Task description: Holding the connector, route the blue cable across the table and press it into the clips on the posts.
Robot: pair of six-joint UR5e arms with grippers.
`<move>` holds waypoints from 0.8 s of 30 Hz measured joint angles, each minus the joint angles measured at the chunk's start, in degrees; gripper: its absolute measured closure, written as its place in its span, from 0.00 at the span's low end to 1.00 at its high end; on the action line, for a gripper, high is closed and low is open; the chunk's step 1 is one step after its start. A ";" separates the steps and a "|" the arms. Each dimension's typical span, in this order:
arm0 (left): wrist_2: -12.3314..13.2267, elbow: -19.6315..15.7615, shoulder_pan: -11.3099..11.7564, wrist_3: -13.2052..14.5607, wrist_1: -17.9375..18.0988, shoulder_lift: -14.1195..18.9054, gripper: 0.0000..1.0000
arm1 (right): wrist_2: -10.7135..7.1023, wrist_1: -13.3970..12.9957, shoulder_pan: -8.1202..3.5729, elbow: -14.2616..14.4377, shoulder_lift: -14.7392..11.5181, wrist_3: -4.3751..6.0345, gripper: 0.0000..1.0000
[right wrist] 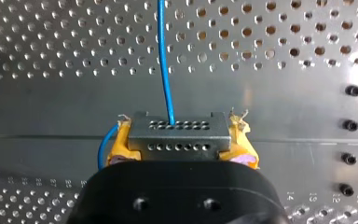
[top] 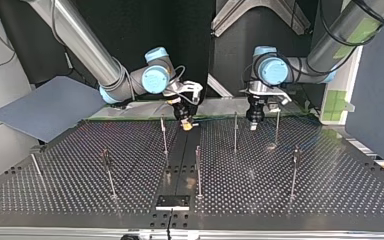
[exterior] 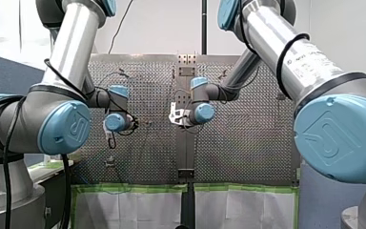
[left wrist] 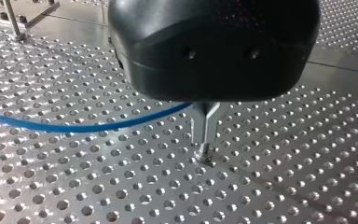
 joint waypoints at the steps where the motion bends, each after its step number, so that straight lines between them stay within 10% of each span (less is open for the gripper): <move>1: 0.09 0.30 0.08 -0.01 -0.15 -0.02 1.00 | -0.13 0.00 -0.23 0.00 0.00 0.01 1.00; 18: 1.88 8.86 1.17 -0.18 -4.37 -4.86 1.00 | -0.72 -0.01 -2.51 0.01 -0.03 -0.05 1.00; 24: 1.43 9.11 1.57 0.07 -5.30 -4.89 0.54 | -0.73 -0.01 -2.60 0.00 -0.02 -0.21 1.00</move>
